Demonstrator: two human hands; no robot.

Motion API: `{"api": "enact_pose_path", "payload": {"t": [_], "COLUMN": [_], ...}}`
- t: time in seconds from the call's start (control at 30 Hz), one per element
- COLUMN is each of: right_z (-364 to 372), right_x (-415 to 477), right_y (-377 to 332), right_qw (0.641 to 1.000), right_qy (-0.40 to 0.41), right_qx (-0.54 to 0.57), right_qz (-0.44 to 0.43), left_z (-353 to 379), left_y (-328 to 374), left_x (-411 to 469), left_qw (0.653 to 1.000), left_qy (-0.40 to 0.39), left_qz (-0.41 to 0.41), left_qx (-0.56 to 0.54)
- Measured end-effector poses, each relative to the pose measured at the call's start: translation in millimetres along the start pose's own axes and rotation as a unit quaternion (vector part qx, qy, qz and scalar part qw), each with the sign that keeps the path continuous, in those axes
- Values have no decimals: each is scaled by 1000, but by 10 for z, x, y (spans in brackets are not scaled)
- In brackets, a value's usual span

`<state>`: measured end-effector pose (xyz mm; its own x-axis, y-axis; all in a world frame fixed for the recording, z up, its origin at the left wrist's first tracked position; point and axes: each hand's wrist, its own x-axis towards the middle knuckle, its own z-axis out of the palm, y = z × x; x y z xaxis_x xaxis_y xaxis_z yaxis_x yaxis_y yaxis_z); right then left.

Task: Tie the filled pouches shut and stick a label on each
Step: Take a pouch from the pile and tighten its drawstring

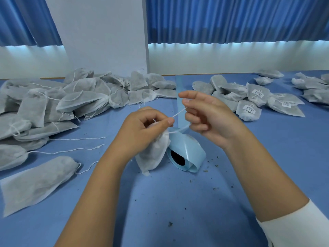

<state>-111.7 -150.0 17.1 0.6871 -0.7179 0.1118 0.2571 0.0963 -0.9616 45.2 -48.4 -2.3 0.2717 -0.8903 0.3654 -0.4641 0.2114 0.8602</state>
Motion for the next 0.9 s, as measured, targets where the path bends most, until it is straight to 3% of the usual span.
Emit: {"api": "enact_pose_path", "payload": {"t": [0.1, 0.23, 0.33, 0.47, 0.53, 0.63, 0.73, 0.8, 0.9], "right_z": [-60, -69, -20, 68, 111, 195, 281, 291, 250], "right_x": [-25, -99, -101, -43, -25, -24, -47, -66, -91], "right_y": [-41, -81, -75, 23, 103, 225, 313, 314, 231], "right_qw": [991, 946, 942, 940, 926, 893, 833, 810, 806], "right_qy": [-2, -21, 19, 116, 130, 126, 77, 48, 36], "right_qx": [-132, -324, -332, -276, -296, -364, -469, -507, -502], "right_qz": [2, 14, -37, -165, -197, -232, -282, -292, -310], "left_z": [-44, -77, -110, -144, -143, -160, -189, -204, -225], "left_y": [-7, 30, 32, 75, 77, 40, 8, -8, -21], "left_x": [5, 0, -4, -46, -36, 11, 18, 10, -16], "left_qw": [1000, 996, 993, 984, 977, 969, 970, 981, 994], "left_qy": [8, 13, 2, -82, -62, 15, 41, 38, 7], "left_qz": [-8, -51, -77, -77, -68, -71, -72, -73, -77], "left_qx": [-11, -74, -84, -142, -190, -238, -230, -178, -72]}}
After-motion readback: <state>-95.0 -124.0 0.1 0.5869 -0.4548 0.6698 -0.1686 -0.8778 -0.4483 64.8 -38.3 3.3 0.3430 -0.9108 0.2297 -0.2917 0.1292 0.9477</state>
